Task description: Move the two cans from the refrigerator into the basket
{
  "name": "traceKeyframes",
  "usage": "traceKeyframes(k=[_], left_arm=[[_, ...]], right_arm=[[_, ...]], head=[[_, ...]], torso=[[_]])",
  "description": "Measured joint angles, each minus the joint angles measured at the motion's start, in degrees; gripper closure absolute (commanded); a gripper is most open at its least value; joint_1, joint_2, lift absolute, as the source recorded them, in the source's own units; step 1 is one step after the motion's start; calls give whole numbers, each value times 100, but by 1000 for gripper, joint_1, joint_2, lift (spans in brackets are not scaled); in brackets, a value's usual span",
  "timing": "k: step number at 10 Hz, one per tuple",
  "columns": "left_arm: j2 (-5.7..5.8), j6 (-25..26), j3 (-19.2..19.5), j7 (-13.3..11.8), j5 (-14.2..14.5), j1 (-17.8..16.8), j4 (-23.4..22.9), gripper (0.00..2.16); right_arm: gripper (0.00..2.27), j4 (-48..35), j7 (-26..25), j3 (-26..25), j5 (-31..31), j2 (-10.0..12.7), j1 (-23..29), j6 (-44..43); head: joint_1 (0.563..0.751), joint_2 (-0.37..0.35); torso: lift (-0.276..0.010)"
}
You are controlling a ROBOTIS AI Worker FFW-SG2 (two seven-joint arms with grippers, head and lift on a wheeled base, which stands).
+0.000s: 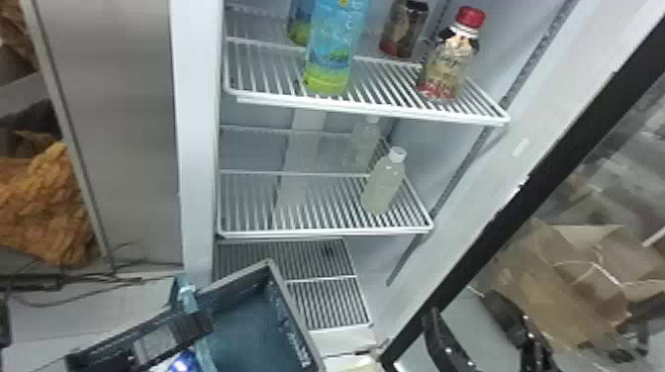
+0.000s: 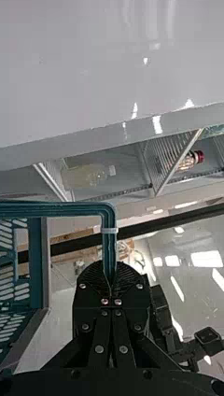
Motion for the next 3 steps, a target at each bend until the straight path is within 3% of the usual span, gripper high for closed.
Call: traceKeyframes(k=[3], left_arm=[[0, 0, 14, -10, 1, 21, -12, 1210]], right_arm=[[142, 38, 7, 32, -14, 0, -11, 0]], head=[[695, -350]], torso=[[-219]])
